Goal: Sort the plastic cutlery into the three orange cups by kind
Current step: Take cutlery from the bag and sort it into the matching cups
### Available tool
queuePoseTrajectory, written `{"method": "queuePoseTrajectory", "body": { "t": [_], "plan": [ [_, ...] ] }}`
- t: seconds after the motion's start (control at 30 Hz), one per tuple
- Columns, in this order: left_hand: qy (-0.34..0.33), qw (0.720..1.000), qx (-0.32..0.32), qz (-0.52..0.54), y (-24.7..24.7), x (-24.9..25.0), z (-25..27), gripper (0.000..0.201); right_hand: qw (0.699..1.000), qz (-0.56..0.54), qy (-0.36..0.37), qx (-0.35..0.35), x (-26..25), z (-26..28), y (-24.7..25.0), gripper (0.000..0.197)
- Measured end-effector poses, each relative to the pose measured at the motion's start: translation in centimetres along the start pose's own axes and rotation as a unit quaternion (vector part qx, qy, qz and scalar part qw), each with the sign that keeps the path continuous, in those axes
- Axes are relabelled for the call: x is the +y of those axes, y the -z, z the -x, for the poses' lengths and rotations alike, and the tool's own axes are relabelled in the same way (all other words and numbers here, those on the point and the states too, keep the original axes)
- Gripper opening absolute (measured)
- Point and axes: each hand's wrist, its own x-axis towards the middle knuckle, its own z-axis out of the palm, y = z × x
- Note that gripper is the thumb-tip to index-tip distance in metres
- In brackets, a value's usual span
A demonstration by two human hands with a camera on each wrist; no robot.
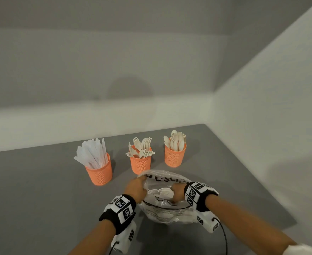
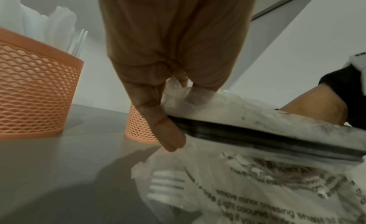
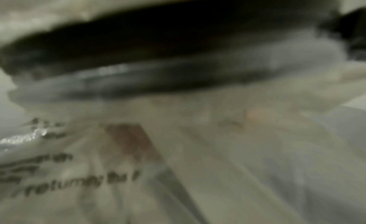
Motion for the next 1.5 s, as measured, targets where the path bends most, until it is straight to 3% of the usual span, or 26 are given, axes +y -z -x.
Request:
{"method": "queuePoseTrajectory", "body": {
  "t": [0.2,0.37,0.53,0.67,0.77,0.9,1.07,1.17,1.3,1.4,1.5],
  "plan": [
    [0.017,0.999,0.021,-0.019,-0.2,-0.4,-0.3,0.051,0.999,-0.043,0.016,0.025,0.0,0.2,-0.2,0.041],
    [0.037,0.998,0.005,0.054,-0.8,-0.8,-0.4,0.054,0.994,-0.098,0.025,0.037,0.4,0.0,-0.8,0.041],
    [0.046,0.996,0.030,0.077,-0.8,-1.2,-0.6,0.050,0.993,-0.092,0.050,0.051,0.1,-0.2,-1.1,0.052],
    [0.033,0.997,0.056,0.044,-1.2,-1.2,-0.1,0.051,0.992,-0.100,0.044,0.056,0.3,0.5,-1.0,0.042],
    [0.014,0.995,0.036,0.091,-1.2,-1.2,0.1,0.052,0.989,-0.123,0.057,0.064,0.5,0.3,-1.4,0.045],
    [-0.013,0.989,0.034,0.146,-1.0,-1.2,0.3,0.039,0.978,-0.173,0.084,0.078,0.4,0.4,-1.7,0.017],
    [-0.014,0.980,0.039,0.197,-1.3,-1.2,0.6,0.036,0.968,-0.204,0.121,0.083,-0.8,0.8,-1.7,0.011],
    [-0.010,0.975,0.039,0.217,-1.1,-1.2,0.7,0.032,0.961,-0.228,0.134,0.078,-1.0,1.2,-1.1,0.020],
    [0.009,0.970,0.041,0.240,-0.8,-1.2,1.0,0.035,0.928,-0.328,0.153,0.088,-0.7,1.9,0.1,0.010],
    [-0.008,0.977,0.018,0.213,-0.6,-1.0,1.1,0.031,0.891,-0.404,0.168,0.116,-0.7,2.3,1.9,0.017],
    [-0.070,0.975,0.081,0.196,0.1,-0.3,1.0,0.023,0.815,-0.527,0.179,0.162,-1.2,3.0,4.2,0.025]
  ]
}}
